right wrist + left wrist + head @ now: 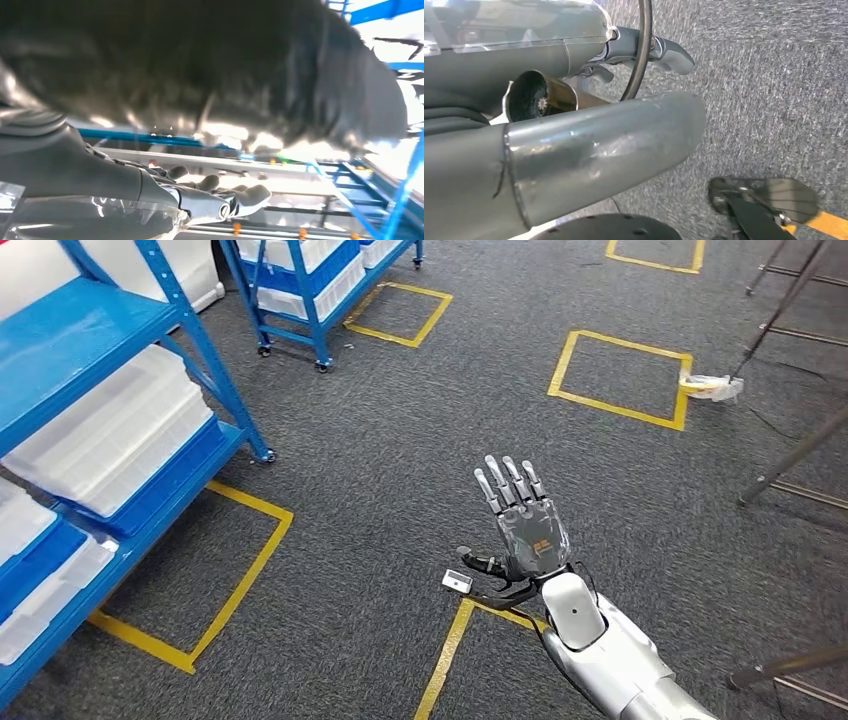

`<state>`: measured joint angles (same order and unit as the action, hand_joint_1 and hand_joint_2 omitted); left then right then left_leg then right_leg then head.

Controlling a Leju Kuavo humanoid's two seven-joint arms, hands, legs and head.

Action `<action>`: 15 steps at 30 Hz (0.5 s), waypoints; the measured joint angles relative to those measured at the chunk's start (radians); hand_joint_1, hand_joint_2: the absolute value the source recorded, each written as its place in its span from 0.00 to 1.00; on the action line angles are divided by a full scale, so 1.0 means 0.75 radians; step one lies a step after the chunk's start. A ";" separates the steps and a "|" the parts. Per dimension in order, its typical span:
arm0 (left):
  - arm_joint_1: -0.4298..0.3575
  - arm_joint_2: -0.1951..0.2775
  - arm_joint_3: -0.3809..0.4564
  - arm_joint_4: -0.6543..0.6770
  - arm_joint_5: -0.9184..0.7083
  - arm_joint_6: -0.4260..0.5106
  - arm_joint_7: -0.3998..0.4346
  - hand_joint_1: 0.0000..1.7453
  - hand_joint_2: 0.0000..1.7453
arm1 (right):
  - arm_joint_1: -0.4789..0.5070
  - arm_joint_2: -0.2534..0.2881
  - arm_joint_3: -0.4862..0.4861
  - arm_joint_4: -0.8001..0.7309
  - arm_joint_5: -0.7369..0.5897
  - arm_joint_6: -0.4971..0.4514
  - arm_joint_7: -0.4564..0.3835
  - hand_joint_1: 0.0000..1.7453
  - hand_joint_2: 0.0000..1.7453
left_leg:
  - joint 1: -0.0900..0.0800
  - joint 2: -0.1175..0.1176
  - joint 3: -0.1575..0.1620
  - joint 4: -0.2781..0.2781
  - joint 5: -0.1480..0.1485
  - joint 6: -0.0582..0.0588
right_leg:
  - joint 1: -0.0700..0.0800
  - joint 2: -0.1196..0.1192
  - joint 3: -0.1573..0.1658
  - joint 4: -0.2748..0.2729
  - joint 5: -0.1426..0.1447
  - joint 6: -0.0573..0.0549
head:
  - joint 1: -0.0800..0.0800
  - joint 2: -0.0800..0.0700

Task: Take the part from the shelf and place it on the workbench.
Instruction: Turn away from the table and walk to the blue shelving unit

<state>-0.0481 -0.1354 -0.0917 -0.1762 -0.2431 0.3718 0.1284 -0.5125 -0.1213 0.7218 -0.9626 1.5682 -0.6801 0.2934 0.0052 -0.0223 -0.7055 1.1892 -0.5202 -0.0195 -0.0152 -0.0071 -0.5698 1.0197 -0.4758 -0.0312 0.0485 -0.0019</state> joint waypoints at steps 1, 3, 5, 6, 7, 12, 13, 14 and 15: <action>-0.002 0.000 0.000 0.000 0.000 0.000 0.000 0.00 0.00 | 0.001 0.000 0.000 0.001 0.000 0.000 0.000 0.00 0.00 | 0.003 0.012 -0.041 0.087 -0.035 -0.004 | 0.003 -0.022 -0.001 0.001 -0.001 -0.001 | 0.000 0.000; 0.000 0.000 0.000 0.000 0.000 0.000 0.000 0.00 0.00 | 0.003 0.000 0.000 0.002 0.000 0.000 -0.001 0.00 0.00 | 0.006 0.020 -0.062 0.140 -0.036 -0.009 | 0.005 -0.063 -0.002 0.004 -0.005 -0.001 | 0.000 0.000; 0.002 0.000 0.000 0.000 0.000 0.000 0.000 0.00 0.00 | 0.003 0.000 0.000 0.002 0.000 0.000 -0.001 0.00 0.00 | 0.005 0.049 0.023 -0.009 0.044 -0.006 | 0.006 -0.098 0.003 0.005 -0.011 0.004 | 0.000 0.000; 0.002 0.000 0.000 0.000 -0.001 0.000 0.000 0.00 0.00 | 0.002 0.000 0.000 0.002 0.000 0.000 -0.001 0.00 0.00 | -0.001 0.086 0.078 -0.107 0.078 0.001 | 0.009 -0.115 0.007 0.006 -0.016 0.009 | 0.000 0.000; 0.000 0.000 0.000 0.000 -0.001 0.001 -0.001 0.00 0.00 | 0.002 0.000 0.000 0.002 0.000 0.000 -0.001 0.00 0.00 | -0.007 0.113 0.120 -0.182 0.101 0.010 | 0.012 -0.128 0.011 0.007 -0.019 0.015 | 0.001 0.000; 0.001 0.000 0.000 0.000 -0.011 0.004 -0.004 0.00 0.00 | -0.003 0.002 -0.005 0.002 0.000 0.000 -0.008 0.00 0.00 | -0.009 0.082 0.145 -0.250 0.120 0.049 | 0.014 -0.141 0.017 0.024 -0.046 0.048 | 0.001 0.000; 0.000 0.000 0.000 0.000 -0.013 0.005 -0.004 0.00 0.00 | -0.003 0.001 -0.009 0.002 0.000 0.000 -0.010 0.00 0.00 | -0.004 0.065 0.148 -0.256 0.125 0.057 | 0.011 -0.101 0.001 0.063 -0.074 0.054 | 0.002 0.000; -0.002 -0.001 0.001 0.000 -0.015 0.005 -0.004 0.00 0.00 | -0.002 0.000 -0.015 0.002 0.000 0.000 -0.013 0.00 0.00 | -0.001 0.050 0.150 -0.259 0.128 0.063 | 0.006 -0.052 -0.030 0.129 -0.112 0.057 | 0.003 0.000; -0.004 -0.002 0.001 0.000 -0.015 0.006 -0.004 0.00 0.00 | 0.001 -0.002 -0.021 0.004 0.000 0.000 -0.015 0.00 0.00 | -0.001 0.033 0.149 -0.259 0.129 0.067 | 0.004 -0.015 -0.072 0.217 -0.154 0.059 | 0.003 0.000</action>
<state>-0.0514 -0.1371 -0.0912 -0.1762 -0.2545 0.3761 0.1254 -0.5115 -0.1224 0.7058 -0.9596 1.5682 -0.6801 0.2825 0.0044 0.0025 -0.5941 0.9948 -0.4231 0.0306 -0.0118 -0.0182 -0.6234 1.1824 -0.5915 0.0127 0.0506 -0.0019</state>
